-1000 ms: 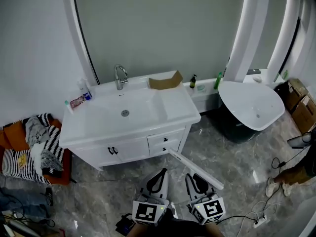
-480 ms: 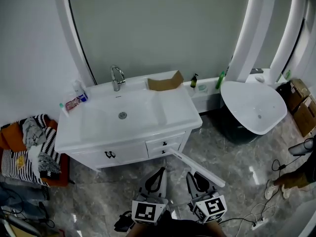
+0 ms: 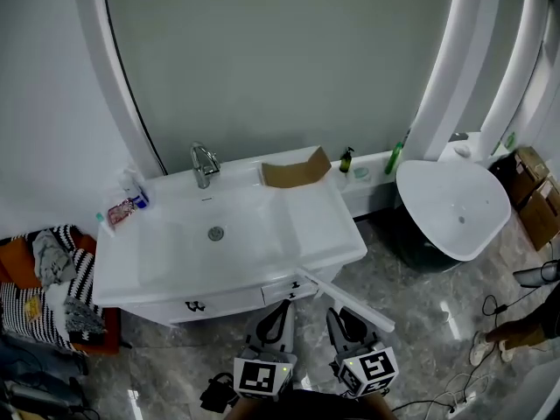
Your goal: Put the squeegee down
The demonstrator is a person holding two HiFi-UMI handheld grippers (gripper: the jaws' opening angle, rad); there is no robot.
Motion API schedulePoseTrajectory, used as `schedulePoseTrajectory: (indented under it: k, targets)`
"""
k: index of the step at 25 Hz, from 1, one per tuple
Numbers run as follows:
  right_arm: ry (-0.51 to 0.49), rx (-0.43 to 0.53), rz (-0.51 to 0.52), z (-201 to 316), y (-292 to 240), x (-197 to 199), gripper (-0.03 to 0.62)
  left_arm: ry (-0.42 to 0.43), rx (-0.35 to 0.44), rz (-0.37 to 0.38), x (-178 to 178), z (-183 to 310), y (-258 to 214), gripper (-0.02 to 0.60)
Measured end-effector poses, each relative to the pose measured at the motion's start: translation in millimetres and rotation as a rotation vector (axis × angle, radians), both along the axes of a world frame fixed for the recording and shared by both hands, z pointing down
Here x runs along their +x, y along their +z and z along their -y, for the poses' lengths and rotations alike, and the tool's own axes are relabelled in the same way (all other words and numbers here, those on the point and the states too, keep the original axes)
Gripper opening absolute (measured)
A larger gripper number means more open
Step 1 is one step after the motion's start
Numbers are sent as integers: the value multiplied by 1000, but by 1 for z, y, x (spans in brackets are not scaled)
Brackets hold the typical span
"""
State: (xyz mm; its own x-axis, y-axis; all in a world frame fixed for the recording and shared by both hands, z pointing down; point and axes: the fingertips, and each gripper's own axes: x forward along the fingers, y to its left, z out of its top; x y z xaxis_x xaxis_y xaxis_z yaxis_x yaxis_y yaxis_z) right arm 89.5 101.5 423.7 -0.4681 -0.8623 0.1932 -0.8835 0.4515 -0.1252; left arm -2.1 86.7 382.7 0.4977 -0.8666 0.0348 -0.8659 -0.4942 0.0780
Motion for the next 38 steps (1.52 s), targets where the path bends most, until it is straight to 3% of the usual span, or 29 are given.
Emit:
schedulePoseTrajectory:
  k: [7,14,18,22,38]
  targets:
    - [35,-4,9,61,-5,-10,54,52,-5,9,-5,64,-7,5]
    - [84,-3,34,100,-5,-13,54,56,1,-41,-18,109,-4,5]
    - [109,-21,44,111,-2,-12,54,64,-45,2,-25,119,7,5]
    - [111,-27,40,124,1,-14,54,56,-80,-13,-29,130,16,5]
    - [-9,-79,27,219,14,4,54,-27,-121,-42,-6,202,23,5]
